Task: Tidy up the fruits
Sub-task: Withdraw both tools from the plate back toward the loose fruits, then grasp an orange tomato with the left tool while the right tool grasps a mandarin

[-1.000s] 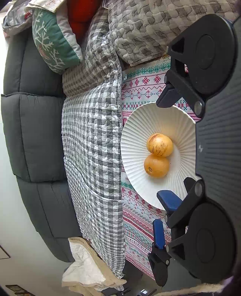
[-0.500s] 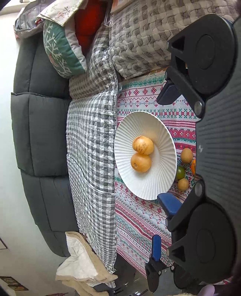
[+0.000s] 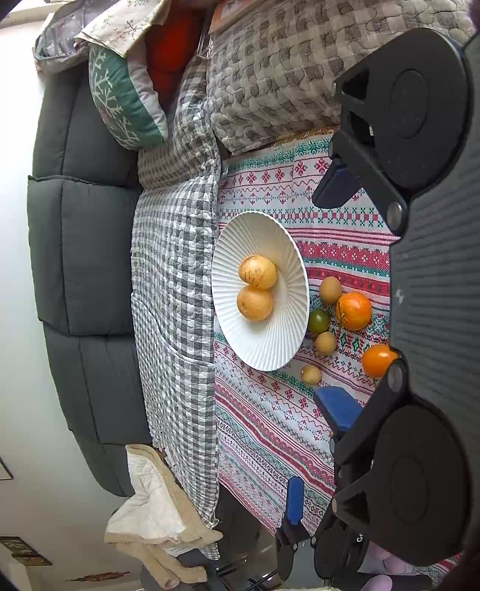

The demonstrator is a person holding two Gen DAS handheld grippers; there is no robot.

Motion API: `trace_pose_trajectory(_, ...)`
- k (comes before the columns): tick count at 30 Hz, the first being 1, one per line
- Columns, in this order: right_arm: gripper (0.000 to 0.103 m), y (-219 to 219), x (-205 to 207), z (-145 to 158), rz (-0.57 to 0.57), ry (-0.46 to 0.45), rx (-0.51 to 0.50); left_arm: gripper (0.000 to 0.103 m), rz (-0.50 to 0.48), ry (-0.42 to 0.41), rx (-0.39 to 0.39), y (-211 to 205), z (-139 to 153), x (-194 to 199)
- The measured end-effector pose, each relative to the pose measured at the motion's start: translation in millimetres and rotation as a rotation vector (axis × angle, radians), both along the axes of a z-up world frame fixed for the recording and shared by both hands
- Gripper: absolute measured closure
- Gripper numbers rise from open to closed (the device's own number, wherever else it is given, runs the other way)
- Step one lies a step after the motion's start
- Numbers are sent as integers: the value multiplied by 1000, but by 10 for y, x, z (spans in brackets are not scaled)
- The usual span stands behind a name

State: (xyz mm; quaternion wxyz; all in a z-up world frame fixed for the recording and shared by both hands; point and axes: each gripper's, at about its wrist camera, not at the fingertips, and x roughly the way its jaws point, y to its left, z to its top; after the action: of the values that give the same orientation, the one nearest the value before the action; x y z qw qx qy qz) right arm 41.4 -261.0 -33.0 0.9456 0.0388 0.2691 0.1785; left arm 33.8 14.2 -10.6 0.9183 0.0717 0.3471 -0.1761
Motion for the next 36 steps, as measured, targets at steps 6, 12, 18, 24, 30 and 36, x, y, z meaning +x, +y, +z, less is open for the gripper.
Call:
trace_pose_trajectory(6, 0, 81, -158, -296, 35, 7, -66, 8, 20, 27, -7, 181, -183, -114)
trace_pose_trajectory(12, 0, 188, -319, -480, 115, -20, -134, 8, 20, 28, 6, 297, -353, -213)
trace_pose_trajectory(18, 0, 329, -411, -598, 169, -26, -175, 12, 6, -2, 5, 342, -427, -247)
trace_pose_trajectory(24, 2, 433, -418, -586, 208, -53, -185, 33, -2, 13, -14, 349, -471, -157)
trace_pose_trajectory(30, 11, 404, -290, -616, 157, -31, -178, 51, -4, 28, -22, 338, -496, -88)
trace_pose_trajectory(36, 31, 306, -140, -699, 105, 34, -152, 61, -12, 30, -12, 317, -500, -62)
